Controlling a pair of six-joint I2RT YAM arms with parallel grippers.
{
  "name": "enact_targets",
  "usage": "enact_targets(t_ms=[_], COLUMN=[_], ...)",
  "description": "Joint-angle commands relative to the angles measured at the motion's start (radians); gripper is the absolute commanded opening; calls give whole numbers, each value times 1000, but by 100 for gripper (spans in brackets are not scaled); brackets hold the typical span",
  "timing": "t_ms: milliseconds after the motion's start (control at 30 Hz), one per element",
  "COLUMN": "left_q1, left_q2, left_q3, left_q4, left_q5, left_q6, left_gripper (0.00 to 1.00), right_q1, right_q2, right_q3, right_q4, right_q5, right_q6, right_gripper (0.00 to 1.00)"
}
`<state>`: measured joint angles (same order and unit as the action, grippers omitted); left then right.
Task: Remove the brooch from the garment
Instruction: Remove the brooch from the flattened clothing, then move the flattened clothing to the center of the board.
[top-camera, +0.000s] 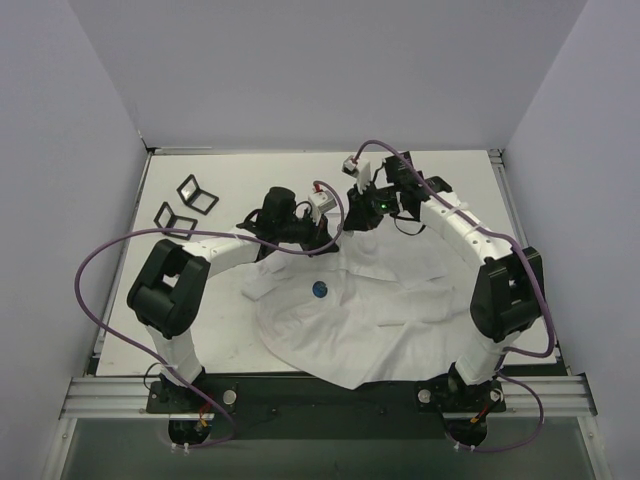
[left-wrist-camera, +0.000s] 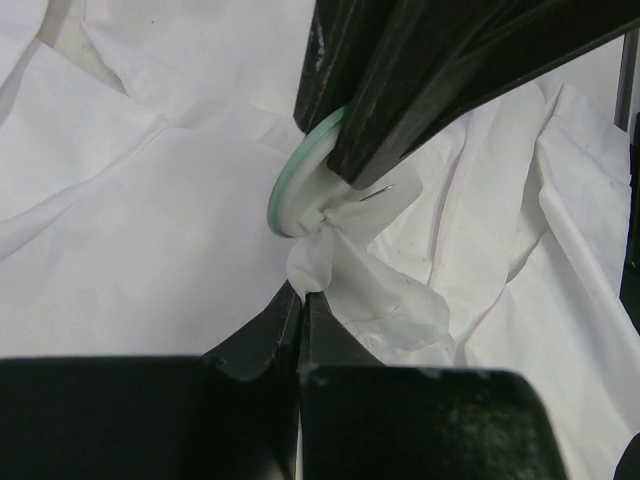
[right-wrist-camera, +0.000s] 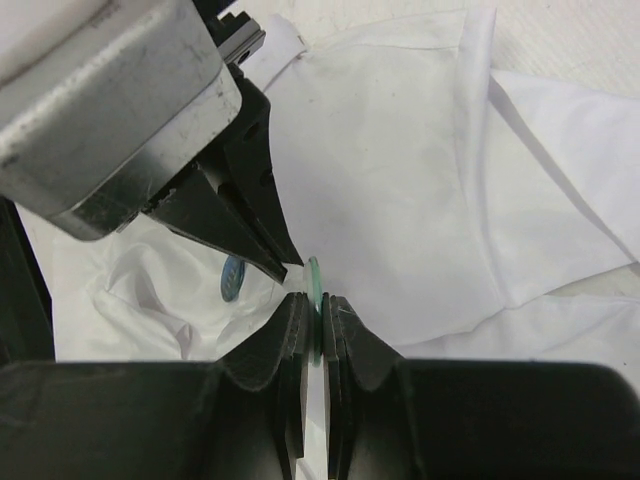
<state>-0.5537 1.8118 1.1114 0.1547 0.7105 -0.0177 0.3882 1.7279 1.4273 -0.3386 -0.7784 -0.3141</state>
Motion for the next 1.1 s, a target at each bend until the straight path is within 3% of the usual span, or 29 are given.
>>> enact_targets(t_ms=[0,567,867,1067], left_q1=[-2,1,51,106], left_q2=[-42,-46,-36,7], left_q3=[1,13,64,131], left_q4=[49,31,-36,-78], left_q5=[10,-77,-413,-493], left_q6=[-1,-4,-13,-18], left_gripper=[0,0,0,0], right_q1=[18,12,-101,-173], right_q2=[16,82,-2,-82], right_q3=[-8,18,25,-42], right_q4=[101,239,204,170], right_q5=[47,208,197,145], right_q6=[43,178,211,196], right_gripper=[0,0,0,0])
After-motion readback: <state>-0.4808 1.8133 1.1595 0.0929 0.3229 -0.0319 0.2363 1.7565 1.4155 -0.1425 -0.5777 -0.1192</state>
